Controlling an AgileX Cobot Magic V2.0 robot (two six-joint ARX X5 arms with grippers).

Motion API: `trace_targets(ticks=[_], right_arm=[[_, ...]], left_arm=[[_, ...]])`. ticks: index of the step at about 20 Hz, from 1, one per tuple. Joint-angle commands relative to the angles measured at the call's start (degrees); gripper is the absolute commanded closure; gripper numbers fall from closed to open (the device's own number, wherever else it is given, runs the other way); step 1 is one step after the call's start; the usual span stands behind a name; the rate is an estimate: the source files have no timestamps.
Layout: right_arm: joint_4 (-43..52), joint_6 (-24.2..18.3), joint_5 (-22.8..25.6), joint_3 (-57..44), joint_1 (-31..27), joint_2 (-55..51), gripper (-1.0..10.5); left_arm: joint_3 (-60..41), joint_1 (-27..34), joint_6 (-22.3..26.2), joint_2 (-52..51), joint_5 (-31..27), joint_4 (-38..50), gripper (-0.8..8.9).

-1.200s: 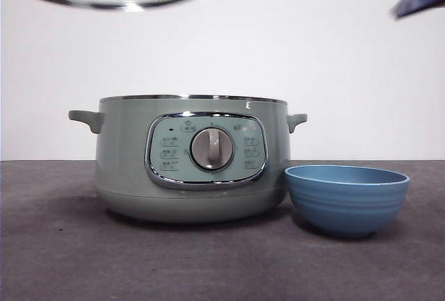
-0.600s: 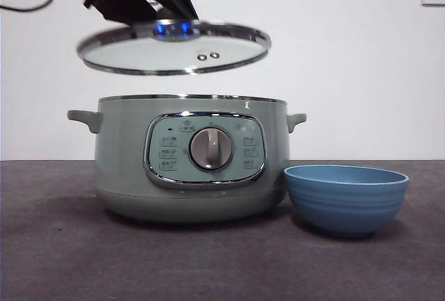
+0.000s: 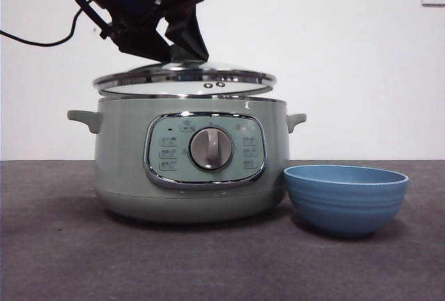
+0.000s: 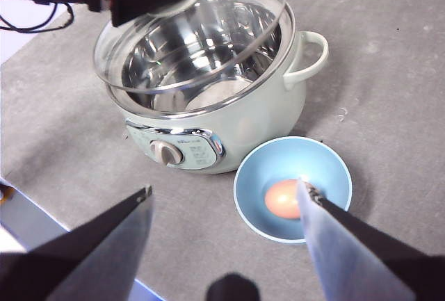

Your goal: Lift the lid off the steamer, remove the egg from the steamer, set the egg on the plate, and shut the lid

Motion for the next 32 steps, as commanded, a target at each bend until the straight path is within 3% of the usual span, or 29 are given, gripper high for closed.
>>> trace_targets(ticks=[1,15,25,26,27,29,30,32], right_arm=[[0.24,0.74,0.11,-0.59,0.09,-0.15,6.0],[0.22,0.68,0.11,-0.59,0.09,-0.15,6.0],[0.22,0.5,0.13,-0.59,0.09,-0.15,6.0],[0.24,0.5,0.13,-0.59,0.09,-0.15,6.0],[0.22,0.5,0.13,-0.59,0.09,-0.15,6.0],[0.22,0.5,0.13,-0.59,0.09,-0.15,6.0],[0.22,0.5,0.13,-0.59,0.09,-0.15,6.0],[0.22,0.5,0.11,-0.59,0.09,-0.15,6.0]], left_arm=[[0.42,-1.03,0.66,1.31,0.2,2.34,8.22],[0.42,-2.54,2.19,2.29,-3.15,-8.26,8.22],[0.44,-2.51,2.49,2.25,-4.02,-8.83,8.13],[0.44,-2.51,2.27,2.25,-4.0,-8.83,7.9],[0.44,-2.51,2.25,2.25,-4.0,-8.83,6.9],[0.44,-2.51,2.16,2.25,-4.07,-8.79,3.12],[0.44,-2.51,2.19,2.23,-4.09,-8.81,2.41],[0.44,-2.51,2.19,1.81,-4.09,-8.83,2.43]])
